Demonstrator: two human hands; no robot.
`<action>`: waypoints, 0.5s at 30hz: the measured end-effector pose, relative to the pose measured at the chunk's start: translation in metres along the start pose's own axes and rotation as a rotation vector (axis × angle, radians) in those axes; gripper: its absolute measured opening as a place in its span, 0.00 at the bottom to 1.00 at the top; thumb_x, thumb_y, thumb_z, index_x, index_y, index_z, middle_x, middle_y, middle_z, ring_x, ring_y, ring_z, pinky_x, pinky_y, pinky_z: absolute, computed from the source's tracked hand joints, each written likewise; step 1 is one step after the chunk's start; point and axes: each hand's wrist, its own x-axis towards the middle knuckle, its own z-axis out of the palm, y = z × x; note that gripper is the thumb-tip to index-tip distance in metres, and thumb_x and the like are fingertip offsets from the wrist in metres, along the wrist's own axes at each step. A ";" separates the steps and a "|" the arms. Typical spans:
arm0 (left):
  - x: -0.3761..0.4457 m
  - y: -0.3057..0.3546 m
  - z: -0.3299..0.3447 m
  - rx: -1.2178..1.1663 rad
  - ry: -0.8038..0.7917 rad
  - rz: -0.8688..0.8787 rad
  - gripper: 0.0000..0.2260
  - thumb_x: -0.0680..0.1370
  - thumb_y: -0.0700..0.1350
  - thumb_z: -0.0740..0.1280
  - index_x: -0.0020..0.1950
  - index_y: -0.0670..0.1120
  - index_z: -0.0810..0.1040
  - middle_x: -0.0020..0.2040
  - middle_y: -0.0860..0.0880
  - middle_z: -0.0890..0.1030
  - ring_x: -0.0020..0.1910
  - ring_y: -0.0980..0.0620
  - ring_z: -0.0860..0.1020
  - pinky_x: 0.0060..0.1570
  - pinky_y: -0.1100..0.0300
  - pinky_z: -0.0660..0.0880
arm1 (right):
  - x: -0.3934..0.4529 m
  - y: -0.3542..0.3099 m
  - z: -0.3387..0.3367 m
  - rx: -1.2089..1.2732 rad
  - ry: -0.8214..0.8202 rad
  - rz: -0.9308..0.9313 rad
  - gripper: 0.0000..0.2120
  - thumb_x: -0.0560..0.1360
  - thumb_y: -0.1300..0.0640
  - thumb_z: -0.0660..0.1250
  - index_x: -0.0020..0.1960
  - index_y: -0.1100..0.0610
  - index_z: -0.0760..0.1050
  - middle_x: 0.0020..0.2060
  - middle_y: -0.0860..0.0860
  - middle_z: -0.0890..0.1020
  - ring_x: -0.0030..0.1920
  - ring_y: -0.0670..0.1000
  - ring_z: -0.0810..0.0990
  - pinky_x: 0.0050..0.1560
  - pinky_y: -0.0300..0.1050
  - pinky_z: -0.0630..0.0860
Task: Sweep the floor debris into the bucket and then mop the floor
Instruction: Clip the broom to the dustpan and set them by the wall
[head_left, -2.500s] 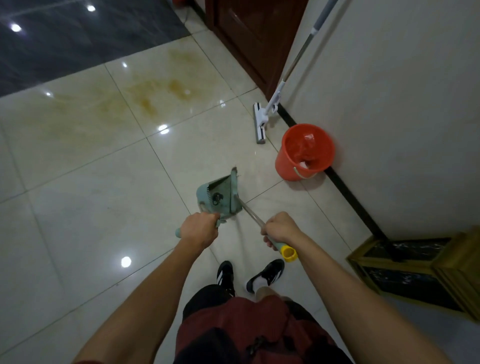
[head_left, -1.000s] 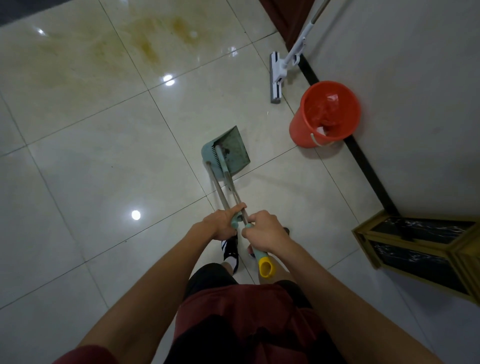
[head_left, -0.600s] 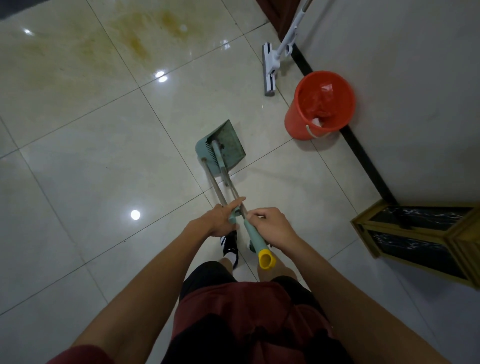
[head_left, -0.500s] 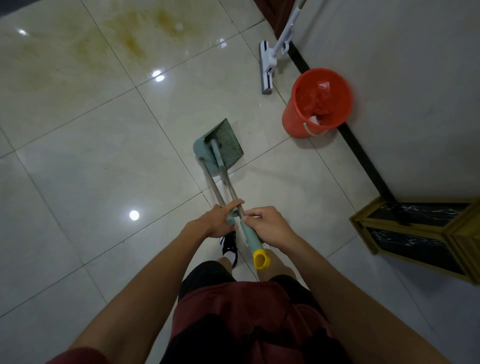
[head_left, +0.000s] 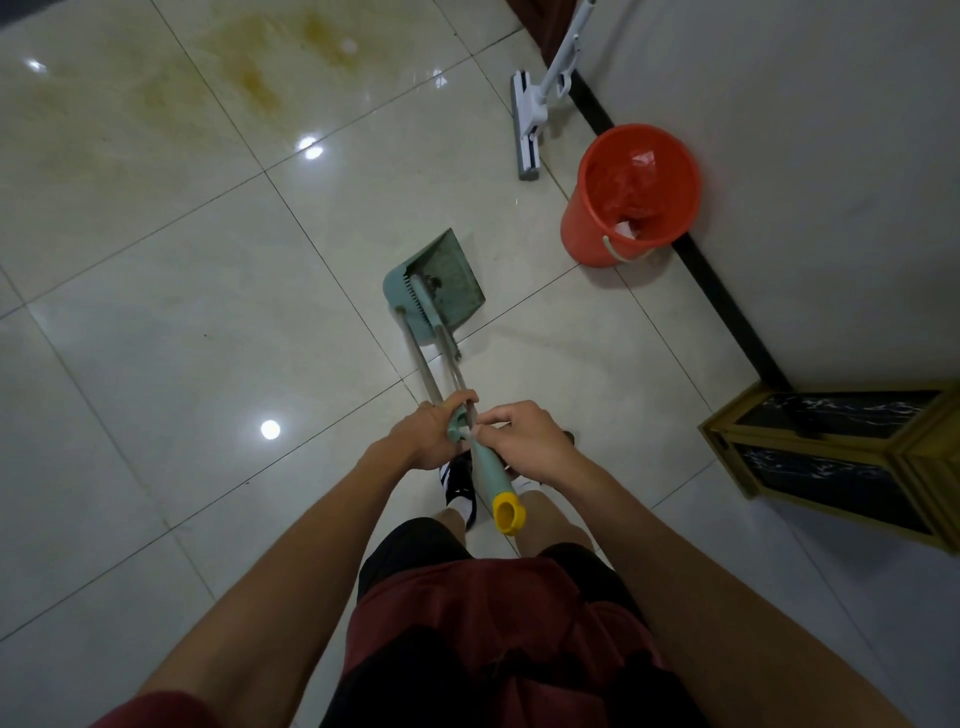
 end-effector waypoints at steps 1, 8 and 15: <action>0.001 0.000 0.000 -0.002 0.009 0.001 0.30 0.75 0.54 0.70 0.70 0.64 0.57 0.54 0.41 0.75 0.49 0.40 0.77 0.50 0.46 0.78 | 0.000 0.000 -0.001 0.004 0.005 -0.005 0.12 0.78 0.52 0.68 0.59 0.54 0.82 0.45 0.54 0.85 0.41 0.52 0.86 0.34 0.44 0.84; 0.001 0.007 -0.003 -0.031 0.093 0.032 0.23 0.77 0.48 0.71 0.67 0.58 0.63 0.49 0.45 0.76 0.44 0.43 0.77 0.45 0.46 0.79 | 0.007 0.013 -0.002 0.001 0.147 -0.003 0.12 0.81 0.53 0.62 0.51 0.56 0.83 0.41 0.54 0.85 0.32 0.51 0.84 0.39 0.49 0.84; -0.003 0.009 -0.006 -0.120 0.143 0.057 0.20 0.76 0.40 0.68 0.60 0.58 0.64 0.48 0.42 0.78 0.43 0.40 0.79 0.45 0.41 0.79 | 0.018 0.035 -0.008 -0.332 0.241 0.014 0.17 0.80 0.52 0.62 0.66 0.54 0.78 0.59 0.55 0.83 0.58 0.56 0.81 0.56 0.47 0.77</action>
